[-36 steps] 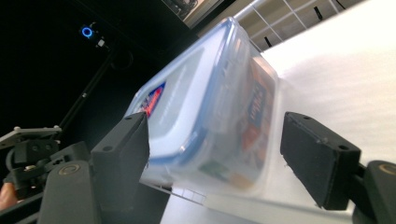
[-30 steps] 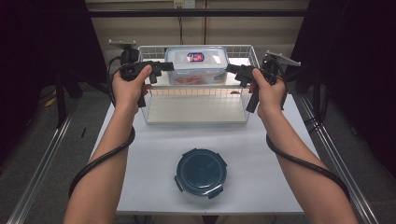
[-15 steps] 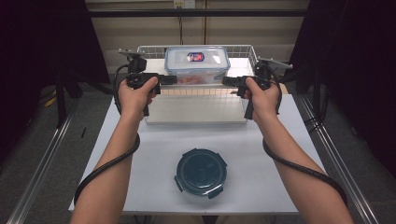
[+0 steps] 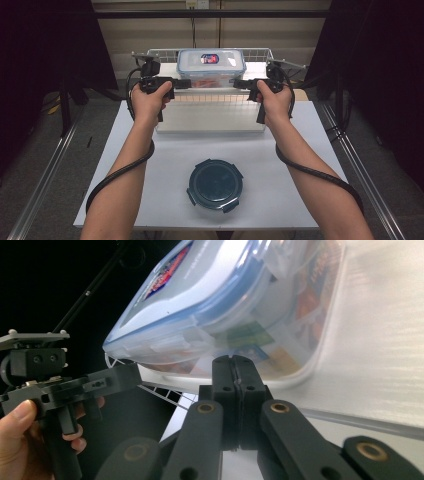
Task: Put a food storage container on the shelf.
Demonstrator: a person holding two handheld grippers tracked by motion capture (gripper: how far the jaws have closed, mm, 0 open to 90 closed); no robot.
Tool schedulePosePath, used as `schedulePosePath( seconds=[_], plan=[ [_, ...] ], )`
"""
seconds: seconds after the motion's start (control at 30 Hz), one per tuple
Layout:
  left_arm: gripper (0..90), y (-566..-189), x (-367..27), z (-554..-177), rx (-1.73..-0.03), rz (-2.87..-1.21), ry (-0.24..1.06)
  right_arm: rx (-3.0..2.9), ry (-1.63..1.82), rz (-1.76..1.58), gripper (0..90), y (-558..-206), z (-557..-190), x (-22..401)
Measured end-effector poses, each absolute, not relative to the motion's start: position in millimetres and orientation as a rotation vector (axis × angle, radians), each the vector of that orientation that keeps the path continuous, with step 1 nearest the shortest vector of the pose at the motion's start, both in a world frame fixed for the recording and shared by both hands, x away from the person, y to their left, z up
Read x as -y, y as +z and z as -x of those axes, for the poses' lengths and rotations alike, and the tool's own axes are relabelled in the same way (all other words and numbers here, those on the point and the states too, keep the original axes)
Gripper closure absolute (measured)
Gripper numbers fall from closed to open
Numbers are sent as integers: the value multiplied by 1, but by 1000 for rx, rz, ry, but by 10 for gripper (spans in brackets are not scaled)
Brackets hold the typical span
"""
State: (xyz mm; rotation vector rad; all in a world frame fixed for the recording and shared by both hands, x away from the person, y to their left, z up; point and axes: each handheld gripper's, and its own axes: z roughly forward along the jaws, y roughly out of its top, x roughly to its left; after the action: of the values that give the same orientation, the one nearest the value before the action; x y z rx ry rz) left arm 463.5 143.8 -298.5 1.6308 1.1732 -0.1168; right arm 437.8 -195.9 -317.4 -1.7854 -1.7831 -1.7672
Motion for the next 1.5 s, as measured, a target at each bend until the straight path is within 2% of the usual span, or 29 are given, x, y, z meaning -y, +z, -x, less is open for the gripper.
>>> schedulePosePath(
  seconds=[0.03, 0.07, 0.1, 0.17, 0.33, 0.57, 0.7, 0.9, 1.5],
  plan=[
    [757, -299, -144, -463, -1175, -1630, -130, 1774, -1767, 1781, 859, -318, -437, 196],
    [747, -299, -145, -461, -1170, -1630, -132, 1770, -1767, 1769, 784, -318, -434, 197],
    [747, -300, -146, -460, -1164, -1635, -138, 1770, -1767, 1769, 784, -318, -434, 197],
    [720, -300, -146, -457, -1151, -1640, -157, 1766, -1759, 1776, 712, -317, -431, 197],
    [572, -301, -144, -445, -1130, -1638, -160, 1794, -1767, 1765, 529, -314, -417, 196],
    [428, -305, -140, -434, -1115, -1642, -175, 1825, -1773, 1773, 399, -318, -405, 201],
    [375, -312, -140, -430, -1129, -1639, -179, 1818, -1775, 1773, 350, -325, -397, 206],
    [296, -317, -140, -423, -1127, -1643, -175, 1832, -1759, 1776, 325, -336, -385, 214],
    [197, -340, -144, -406, -1134, -1641, -183, 1834, -1740, 1735, 275, -363, -366, 220]
  ],
)
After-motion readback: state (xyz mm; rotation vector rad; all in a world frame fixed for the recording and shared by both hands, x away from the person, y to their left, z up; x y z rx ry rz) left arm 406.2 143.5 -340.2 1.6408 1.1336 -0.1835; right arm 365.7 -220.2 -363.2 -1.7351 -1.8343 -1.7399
